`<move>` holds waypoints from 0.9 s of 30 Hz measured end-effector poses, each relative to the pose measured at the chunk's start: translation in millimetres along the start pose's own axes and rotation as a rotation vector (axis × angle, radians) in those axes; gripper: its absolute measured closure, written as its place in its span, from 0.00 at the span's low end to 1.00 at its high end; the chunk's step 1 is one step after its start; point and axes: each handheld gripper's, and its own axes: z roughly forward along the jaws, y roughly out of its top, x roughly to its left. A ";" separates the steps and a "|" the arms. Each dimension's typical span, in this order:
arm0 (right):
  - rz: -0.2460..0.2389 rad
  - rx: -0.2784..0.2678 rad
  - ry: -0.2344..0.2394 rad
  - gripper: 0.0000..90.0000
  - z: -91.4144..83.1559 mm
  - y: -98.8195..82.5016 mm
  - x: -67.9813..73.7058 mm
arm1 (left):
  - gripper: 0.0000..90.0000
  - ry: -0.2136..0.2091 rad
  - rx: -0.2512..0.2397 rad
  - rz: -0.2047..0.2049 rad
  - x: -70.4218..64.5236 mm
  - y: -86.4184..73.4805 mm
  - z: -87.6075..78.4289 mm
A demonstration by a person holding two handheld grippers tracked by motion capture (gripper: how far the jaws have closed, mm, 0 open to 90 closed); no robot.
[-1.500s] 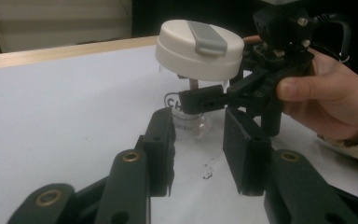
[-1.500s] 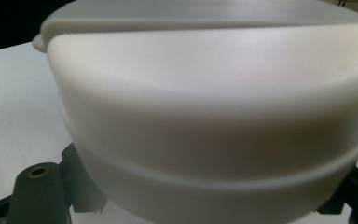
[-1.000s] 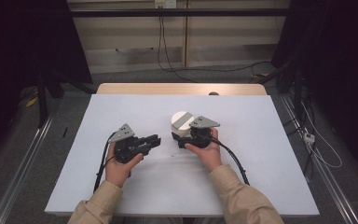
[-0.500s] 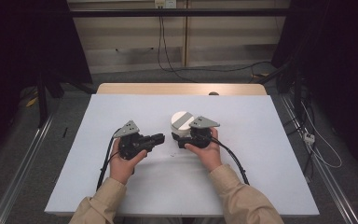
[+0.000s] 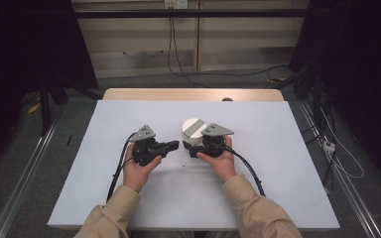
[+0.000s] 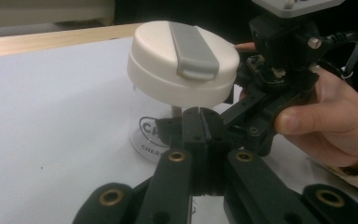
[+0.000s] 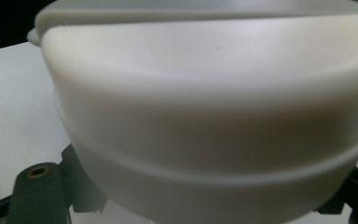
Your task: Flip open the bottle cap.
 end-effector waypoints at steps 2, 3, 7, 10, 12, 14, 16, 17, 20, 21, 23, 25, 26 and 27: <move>0.002 0.001 0.000 0.21 0.1 0.0 0.1 | 1.00 0.000 -0.001 -0.003 -0.8 0.4 2.0; 0.001 0.001 -0.001 0.21 0.1 0.0 0.1 | 1.00 0.006 0.004 0.003 -1.2 0.7 2.7; 0.001 0.002 -0.001 0.21 0.2 -0.2 0.2 | 1.00 0.016 0.020 0.004 -1.8 1.4 6.8; 0.000 0.003 -0.001 0.21 0.1 -0.3 0.0 | 1.00 0.020 0.026 0.005 -1.3 3.2 9.8; 0.000 0.003 -0.001 0.21 0.2 -0.3 -0.1 | 1.00 0.027 0.024 0.009 -1.8 5.3 11.9; -0.001 0.003 0.000 0.21 0.2 -0.4 -0.2 | 1.00 0.027 0.029 0.009 -2.0 7.5 13.7; -0.001 0.003 0.000 0.21 0.2 -0.5 -0.2 | 1.00 0.035 0.034 0.016 -3.2 9.5 15.6; -0.002 0.003 0.000 0.21 0.2 -0.6 -0.2 | 1.00 0.035 0.032 0.018 -4.1 10.4 16.8; -0.002 0.003 -0.001 0.21 0.2 -0.8 0.0 | 1.00 0.039 0.026 0.027 -5.3 13.1 18.5; -0.002 0.002 -0.002 0.21 0.2 -0.9 0.1 | 1.00 0.037 0.020 0.024 -5.5 14.1 18.7; -0.002 0.003 -0.001 0.21 0.2 -1.0 -0.1 | 1.00 0.044 0.027 0.032 -6.5 15.8 19.3; -0.002 0.002 -0.001 0.21 0.3 -1.1 -0.1 | 1.00 0.038 0.025 0.030 -7.9 16.0 20.4; -0.003 0.002 -0.002 0.21 0.4 -1.1 -0.1 | 1.00 0.036 0.027 0.032 -8.4 16.2 20.9; -0.003 0.002 -0.002 0.21 0.3 -1.2 0.0 | 1.00 0.037 0.027 0.033 -9.1 16.5 21.4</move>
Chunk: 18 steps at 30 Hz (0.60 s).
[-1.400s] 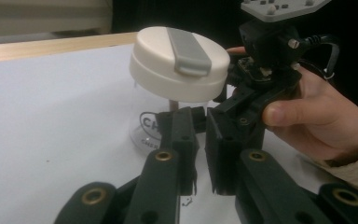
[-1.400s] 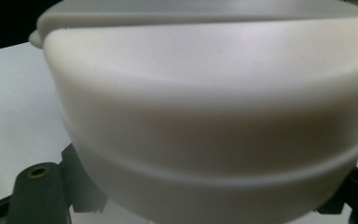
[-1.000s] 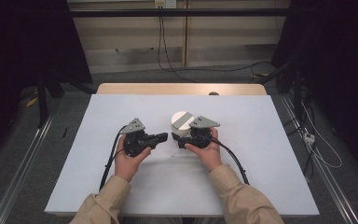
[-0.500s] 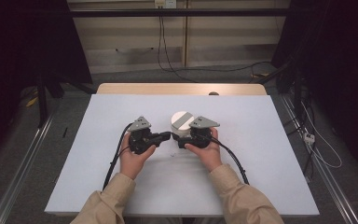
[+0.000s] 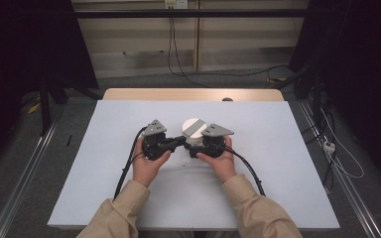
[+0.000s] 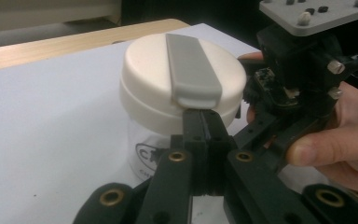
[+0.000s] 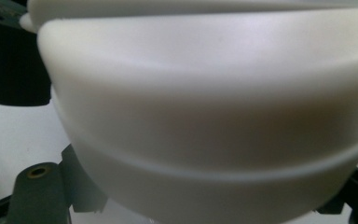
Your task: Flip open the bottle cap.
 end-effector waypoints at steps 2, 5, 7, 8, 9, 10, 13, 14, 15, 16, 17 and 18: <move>0.001 0.000 0.000 0.21 0.0 -0.1 0.0 | 1.00 0.003 -0.002 -0.002 -0.7 0.9 -0.1; 0.000 0.000 0.000 0.21 0.2 -0.2 0.0 | 1.00 0.006 -0.007 -0.003 -1.3 2.8 -0.7; 0.000 0.000 0.000 0.21 0.2 -0.4 0.0 | 1.00 0.007 -0.011 -0.002 -2.1 5.0 -1.6; 0.000 0.000 0.001 0.21 0.2 -0.4 0.0 | 1.00 0.012 -0.010 0.003 -2.5 6.5 -2.3; 0.000 -0.001 0.000 0.21 0.3 -0.5 0.1 | 1.00 0.013 -0.013 0.004 -2.7 7.9 -2.9; 0.000 -0.001 -0.001 0.21 0.4 -0.5 0.2 | 1.00 0.014 -0.017 0.003 -3.2 9.3 -3.2; -0.002 -0.002 -0.002 0.21 0.5 -0.8 0.3 | 1.00 0.014 -0.020 0.009 -4.0 14.0 -3.8; -0.002 -0.001 -0.002 0.21 0.5 -0.8 0.3 | 1.00 0.014 -0.021 0.010 -4.2 15.4 -3.9; -0.002 -0.001 -0.002 0.21 0.6 -0.9 0.3 | 1.00 0.016 -0.022 0.009 -4.6 16.7 -3.9; -0.003 -0.001 -0.002 0.21 0.6 -1.0 0.3 | 1.00 0.019 -0.020 0.014 -4.3 18.1 -4.2; -0.003 -0.001 -0.002 0.21 0.6 -1.0 0.3 | 1.00 0.019 -0.024 0.009 -4.6 19.3 -4.2; -0.003 0.000 -0.002 0.21 0.6 -1.0 0.3 | 1.00 0.020 -0.023 0.012 -4.3 20.6 -4.6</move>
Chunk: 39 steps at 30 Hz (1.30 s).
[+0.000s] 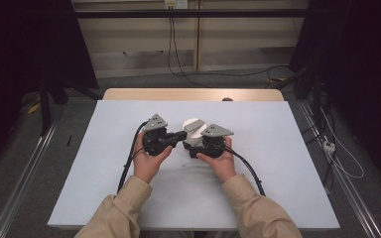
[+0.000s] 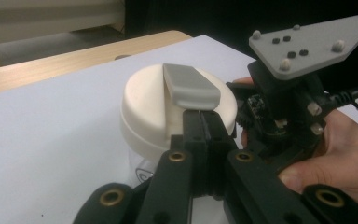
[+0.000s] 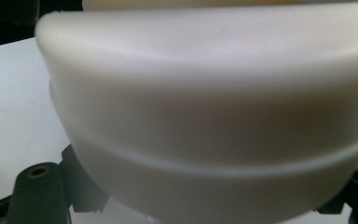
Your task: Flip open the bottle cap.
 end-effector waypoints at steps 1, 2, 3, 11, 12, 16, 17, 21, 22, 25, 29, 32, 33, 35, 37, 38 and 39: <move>0.000 0.000 0.000 0.21 0.0 0.0 0.0 | 1.00 0.000 0.000 0.000 -0.2 1.2 0.0; -0.001 0.000 0.000 0.21 0.0 0.0 0.0 | 1.00 0.002 0.003 0.004 -0.3 2.5 -0.2; -0.001 0.001 0.000 0.21 0.1 -0.1 0.0 | 1.00 0.001 0.001 0.004 -0.3 3.5 -0.1; -0.001 0.003 0.000 0.21 0.2 -0.1 0.1 | 1.00 0.006 0.000 0.010 0.6 12.0 -0.7; -0.001 0.003 0.000 0.21 0.2 -0.1 0.0 | 1.00 0.007 -0.002 0.008 1.0 12.8 -0.8; -0.001 0.004 0.000 0.21 0.2 -0.1 0.0 | 1.00 0.007 -0.005 0.002 2.6 15.2 -1.1; -0.001 0.004 0.000 0.21 0.2 -0.1 0.0 | 1.00 0.007 -0.003 0.007 3.0 16.0 -1.2; -0.002 0.005 -0.001 0.21 0.3 -0.1 0.1 | 1.00 0.008 -0.011 0.007 2.7 20.2 -1.3; -0.002 0.005 -0.001 0.21 0.3 -0.1 0.1 | 1.00 0.009 -0.013 0.005 2.3 21.2 -1.2; -0.002 0.005 -0.002 0.21 0.3 -0.1 0.3 | 1.00 0.012 -0.013 0.008 2.8 23.8 -0.6; -0.002 0.005 -0.003 0.21 0.4 -0.1 0.3 | 1.00 0.017 -0.013 0.012 2.8 26.8 0.2; -0.002 0.005 -0.003 0.21 0.5 -0.1 0.3 | 1.00 0.018 -0.013 0.016 2.5 28.7 1.1; -0.003 0.005 -0.003 0.21 0.5 -0.1 0.3 | 1.00 0.017 -0.013 0.017 2.4 29.3 1.5; -0.003 0.006 -0.003 0.21 0.5 -0.1 0.4 | 1.00 0.016 -0.016 0.015 1.6 30.4 2.6; -0.003 0.006 -0.003 0.21 0.5 -0.1 0.4 | 1.00 0.013 -0.014 0.017 0.7 31.7 3.5; -0.003 0.007 -0.003 0.21 0.5 -0.1 0.5 | 1.00 0.013 -0.014 0.019 0.4 32.4 3.9; -0.004 0.007 -0.004 0.21 0.6 -0.1 0.5 | 1.00 0.013 -0.013 0.020 -0.1 33.1 4.4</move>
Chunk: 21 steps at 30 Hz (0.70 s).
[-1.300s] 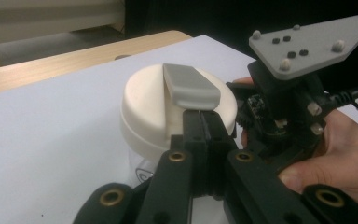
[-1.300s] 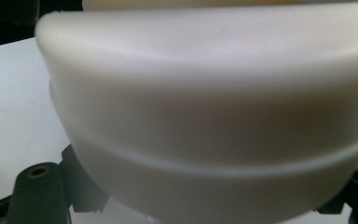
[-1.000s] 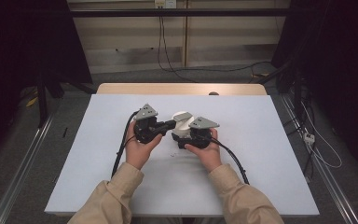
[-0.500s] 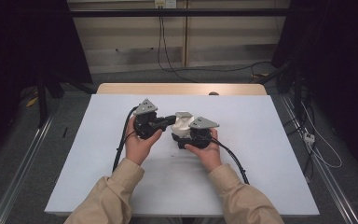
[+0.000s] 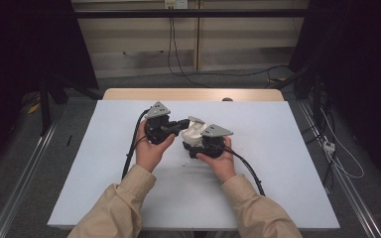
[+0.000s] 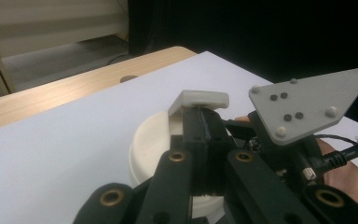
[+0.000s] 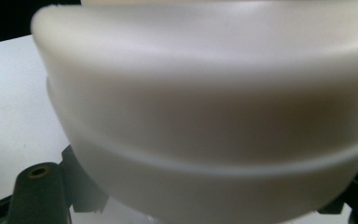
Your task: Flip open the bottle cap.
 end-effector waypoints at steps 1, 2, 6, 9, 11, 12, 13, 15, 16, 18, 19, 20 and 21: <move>0.000 0.000 0.000 0.21 0.0 0.0 0.0 | 1.00 0.000 -0.001 0.000 -0.5 0.8 0.7; 0.000 0.000 -0.001 0.21 0.0 0.0 0.1 | 1.00 0.001 0.000 0.003 -0.7 1.8 1.0; -0.001 0.001 -0.001 0.21 0.1 0.0 0.1 | 1.00 -0.002 -0.001 0.010 -2.0 5.6 2.7; 0.000 0.001 0.000 0.21 0.1 0.0 0.0 | 1.00 -0.001 -0.001 0.013 -2.9 7.6 4.4; -0.001 0.001 -0.001 0.21 0.1 0.0 0.1 | 1.00 -0.001 -0.001 0.012 -3.1 8.3 5.4; -0.001 0.001 -0.001 0.21 0.1 0.0 0.2 | 1.00 -0.002 0.000 0.012 -3.2 8.6 6.0; 0.000 0.002 -0.001 0.21 0.1 0.0 0.2 | 1.00 -0.002 0.000 0.011 -3.2 8.8 6.5; -0.001 0.002 0.000 0.21 0.1 -0.1 0.2 | 1.00 -0.001 -0.001 0.008 -3.0 9.3 7.4; -0.001 0.002 -0.001 0.21 0.1 -0.1 0.2 | 1.00 0.000 0.001 0.010 -2.5 9.9 7.8; -0.001 0.002 0.000 0.21 0.1 -0.1 0.3 | 1.00 -0.001 0.004 0.014 -2.2 11.6 8.8; -0.001 0.003 0.000 0.21 0.1 -0.1 0.2 | 1.00 -0.001 0.005 0.014 -2.3 12.4 9.2; 0.000 0.004 0.000 0.21 0.0 0.0 0.2 | 1.00 -0.001 0.004 0.013 -2.5 13.0 9.9; 0.000 0.003 0.000 0.21 0.1 0.0 0.3 | 1.00 -0.002 0.006 0.015 -2.5 13.7 10.4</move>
